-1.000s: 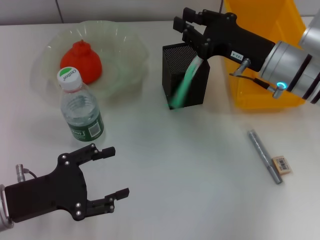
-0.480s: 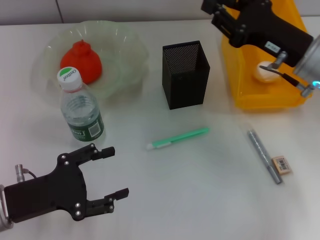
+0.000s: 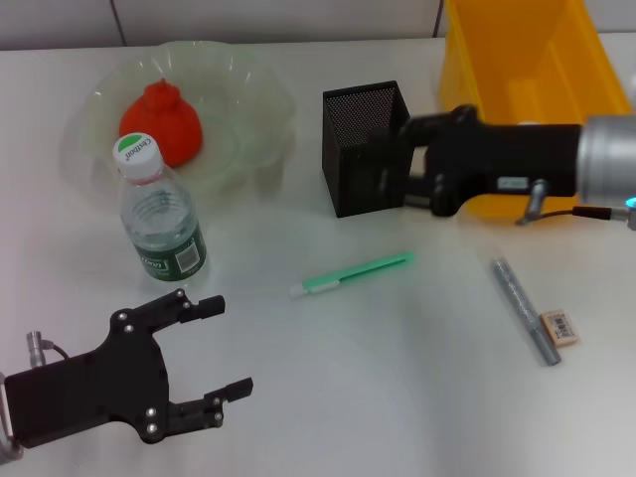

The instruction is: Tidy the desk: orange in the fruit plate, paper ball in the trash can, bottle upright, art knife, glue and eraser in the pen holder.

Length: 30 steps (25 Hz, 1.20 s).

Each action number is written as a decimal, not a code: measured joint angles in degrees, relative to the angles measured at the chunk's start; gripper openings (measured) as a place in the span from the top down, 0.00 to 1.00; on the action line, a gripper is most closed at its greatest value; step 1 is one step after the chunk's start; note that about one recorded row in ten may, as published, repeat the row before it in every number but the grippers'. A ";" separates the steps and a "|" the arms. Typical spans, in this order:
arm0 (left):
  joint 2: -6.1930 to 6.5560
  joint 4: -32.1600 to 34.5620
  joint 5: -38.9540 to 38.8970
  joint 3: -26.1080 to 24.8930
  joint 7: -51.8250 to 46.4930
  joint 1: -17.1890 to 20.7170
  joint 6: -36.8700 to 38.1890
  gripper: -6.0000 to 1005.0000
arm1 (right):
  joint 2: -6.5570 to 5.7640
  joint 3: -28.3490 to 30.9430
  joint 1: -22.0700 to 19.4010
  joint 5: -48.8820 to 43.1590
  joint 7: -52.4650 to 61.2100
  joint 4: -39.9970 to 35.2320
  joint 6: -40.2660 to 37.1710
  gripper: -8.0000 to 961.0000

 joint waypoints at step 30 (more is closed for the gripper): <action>0.01 0.00 0.20 0.12 0.00 -0.39 0.45 0.19 | 1.34 -18.45 27.66 -30.41 18.48 17.74 3.92 0.46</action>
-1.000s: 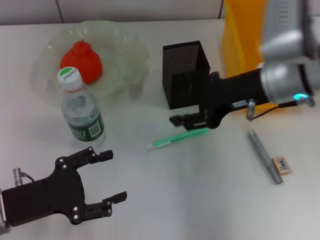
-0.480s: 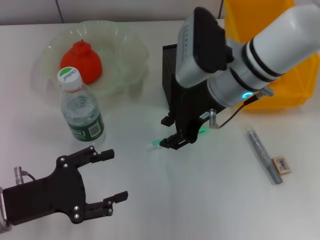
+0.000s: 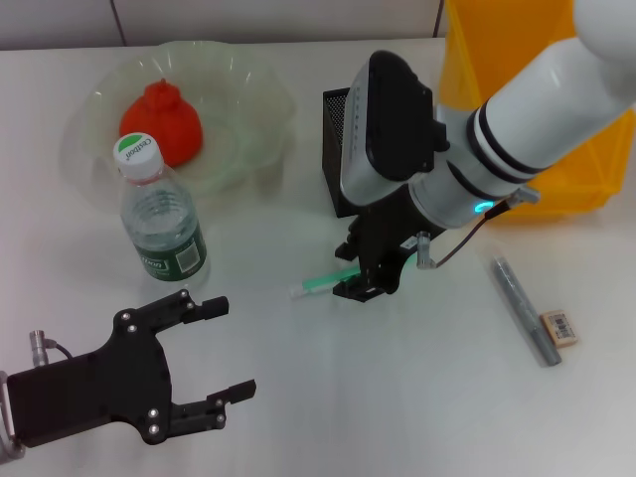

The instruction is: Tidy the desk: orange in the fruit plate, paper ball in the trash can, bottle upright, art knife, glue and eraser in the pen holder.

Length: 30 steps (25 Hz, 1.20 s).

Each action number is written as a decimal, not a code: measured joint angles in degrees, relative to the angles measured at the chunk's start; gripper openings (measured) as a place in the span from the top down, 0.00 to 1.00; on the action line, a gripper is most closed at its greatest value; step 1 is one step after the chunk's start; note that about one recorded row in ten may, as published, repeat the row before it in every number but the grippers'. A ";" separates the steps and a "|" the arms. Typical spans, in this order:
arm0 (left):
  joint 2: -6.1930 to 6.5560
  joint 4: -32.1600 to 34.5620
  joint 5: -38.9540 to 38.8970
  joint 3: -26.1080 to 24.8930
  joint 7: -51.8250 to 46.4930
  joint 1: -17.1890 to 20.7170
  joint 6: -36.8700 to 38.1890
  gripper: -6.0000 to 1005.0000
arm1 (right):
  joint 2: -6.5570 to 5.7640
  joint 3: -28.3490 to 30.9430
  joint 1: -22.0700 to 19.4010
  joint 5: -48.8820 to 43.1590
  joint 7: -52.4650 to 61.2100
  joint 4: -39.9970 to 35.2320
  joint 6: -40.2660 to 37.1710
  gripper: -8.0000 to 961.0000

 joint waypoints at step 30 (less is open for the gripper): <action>-0.10 0.00 -0.31 0.25 0.00 -0.22 -0.02 0.19 | -0.04 -1.38 -1.54 -0.48 1.60 -2.20 1.91 0.92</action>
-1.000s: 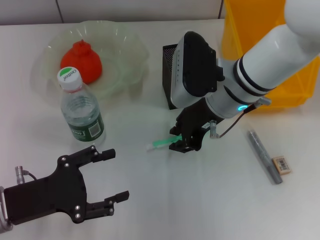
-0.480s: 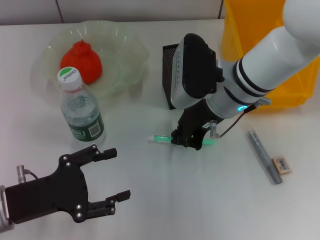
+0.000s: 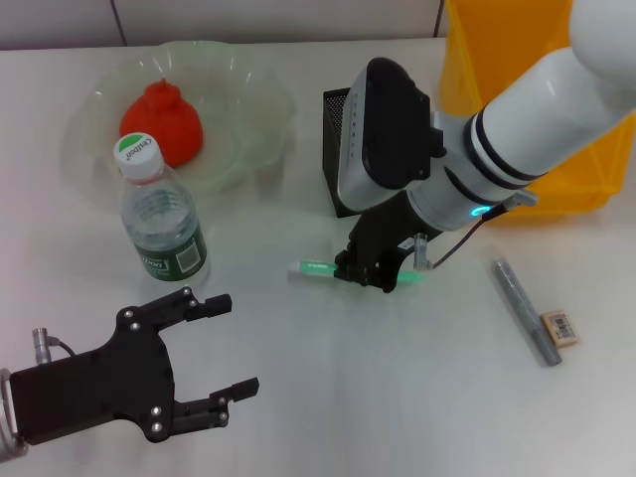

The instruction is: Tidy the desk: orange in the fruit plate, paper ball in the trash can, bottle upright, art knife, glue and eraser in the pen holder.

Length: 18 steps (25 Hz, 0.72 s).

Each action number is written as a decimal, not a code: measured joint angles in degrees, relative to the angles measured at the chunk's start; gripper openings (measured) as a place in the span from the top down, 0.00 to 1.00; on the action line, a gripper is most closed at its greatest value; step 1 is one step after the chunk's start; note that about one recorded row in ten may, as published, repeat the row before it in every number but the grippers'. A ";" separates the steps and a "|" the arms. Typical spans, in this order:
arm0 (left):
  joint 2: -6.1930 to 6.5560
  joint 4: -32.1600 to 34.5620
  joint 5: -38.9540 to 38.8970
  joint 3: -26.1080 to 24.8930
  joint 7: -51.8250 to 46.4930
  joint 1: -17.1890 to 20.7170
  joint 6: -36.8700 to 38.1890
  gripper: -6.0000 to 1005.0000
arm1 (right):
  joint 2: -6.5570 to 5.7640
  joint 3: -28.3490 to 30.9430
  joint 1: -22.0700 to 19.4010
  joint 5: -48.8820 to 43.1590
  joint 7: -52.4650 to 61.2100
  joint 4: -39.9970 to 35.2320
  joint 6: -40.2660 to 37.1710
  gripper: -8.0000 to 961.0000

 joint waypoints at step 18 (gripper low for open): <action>-0.01 0.00 0.34 0.08 0.00 -0.04 -0.26 0.19 | -0.01 31.19 -19.65 48.51 -38.89 -5.24 -4.55 0.93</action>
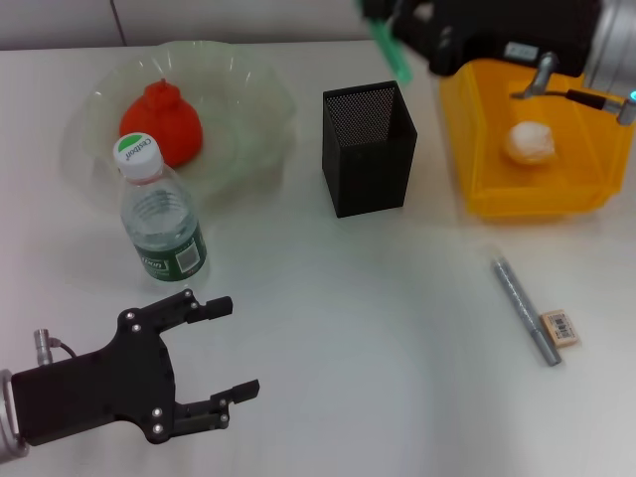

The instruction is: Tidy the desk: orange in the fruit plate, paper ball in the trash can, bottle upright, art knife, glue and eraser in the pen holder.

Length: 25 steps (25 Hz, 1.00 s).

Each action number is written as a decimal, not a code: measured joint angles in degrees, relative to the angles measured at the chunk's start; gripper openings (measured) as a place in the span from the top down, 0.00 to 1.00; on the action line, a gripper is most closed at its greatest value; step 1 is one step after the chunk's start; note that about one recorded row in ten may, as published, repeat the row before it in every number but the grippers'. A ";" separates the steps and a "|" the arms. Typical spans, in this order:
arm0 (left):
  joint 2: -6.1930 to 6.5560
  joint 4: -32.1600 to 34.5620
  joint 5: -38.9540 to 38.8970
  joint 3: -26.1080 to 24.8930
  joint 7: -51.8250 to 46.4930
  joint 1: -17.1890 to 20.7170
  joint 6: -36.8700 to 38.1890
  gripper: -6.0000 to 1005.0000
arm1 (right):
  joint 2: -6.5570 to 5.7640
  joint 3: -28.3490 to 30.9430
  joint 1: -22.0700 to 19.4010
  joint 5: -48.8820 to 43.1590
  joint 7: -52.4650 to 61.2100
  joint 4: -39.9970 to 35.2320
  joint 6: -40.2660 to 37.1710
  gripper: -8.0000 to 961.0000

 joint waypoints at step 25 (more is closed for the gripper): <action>0.00 -2.20 -0.36 -0.01 2.76 -0.80 0.40 0.19 | 0.50 1.29 11.13 21.17 -33.41 40.87 2.56 0.88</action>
